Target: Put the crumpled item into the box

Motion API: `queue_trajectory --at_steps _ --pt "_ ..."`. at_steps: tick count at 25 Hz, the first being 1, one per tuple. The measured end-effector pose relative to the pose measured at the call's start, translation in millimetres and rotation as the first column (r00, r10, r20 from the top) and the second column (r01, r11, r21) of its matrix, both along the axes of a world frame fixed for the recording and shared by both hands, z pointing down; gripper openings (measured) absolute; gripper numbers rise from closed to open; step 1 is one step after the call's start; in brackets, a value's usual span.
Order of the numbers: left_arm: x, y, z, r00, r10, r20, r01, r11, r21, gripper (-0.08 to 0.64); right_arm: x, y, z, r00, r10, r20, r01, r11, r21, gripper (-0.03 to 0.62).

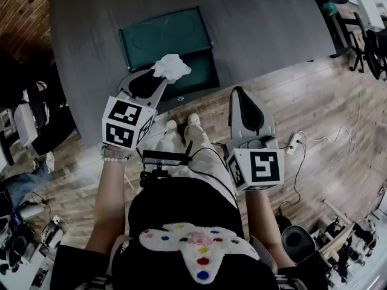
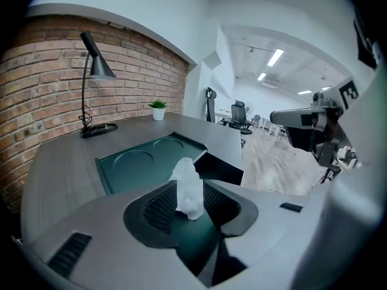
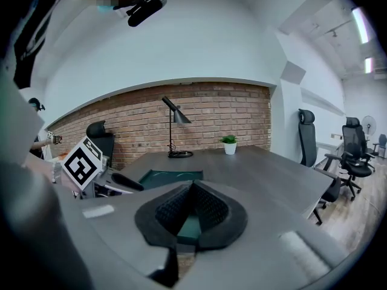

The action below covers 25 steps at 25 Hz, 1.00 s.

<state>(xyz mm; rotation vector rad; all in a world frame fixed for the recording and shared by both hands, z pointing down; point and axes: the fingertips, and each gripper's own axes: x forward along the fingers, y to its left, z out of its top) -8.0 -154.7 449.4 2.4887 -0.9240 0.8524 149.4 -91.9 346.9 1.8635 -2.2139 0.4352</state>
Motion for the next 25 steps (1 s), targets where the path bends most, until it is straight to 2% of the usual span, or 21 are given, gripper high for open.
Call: queue_trajectory --at_steps 4,7,18,25 --pt "-11.4 -2.9 -15.7 0.999 -0.041 -0.019 0.042 0.997 0.061 0.053 -8.7 -3.4 -5.0 1.0 -0.024 -0.003 0.024 1.0 0.012 0.009" --pt "-18.3 -3.3 -33.9 0.997 -0.063 -0.049 0.068 0.992 0.107 0.019 -14.7 -4.6 -11.2 0.999 -0.037 -0.003 0.037 0.999 0.026 0.009" --pt "-32.0 5.1 -114.9 0.989 -0.074 -0.128 0.106 0.957 0.269 0.008 -32.4 -9.1 -48.3 0.996 -0.091 -0.021 0.093 0.99 0.108 0.009" --pt "-37.3 11.8 -156.3 0.982 -0.076 -0.175 0.132 0.933 0.335 0.006 -40.0 -11.8 -68.7 0.993 -0.116 -0.034 0.12 0.982 0.149 0.009"
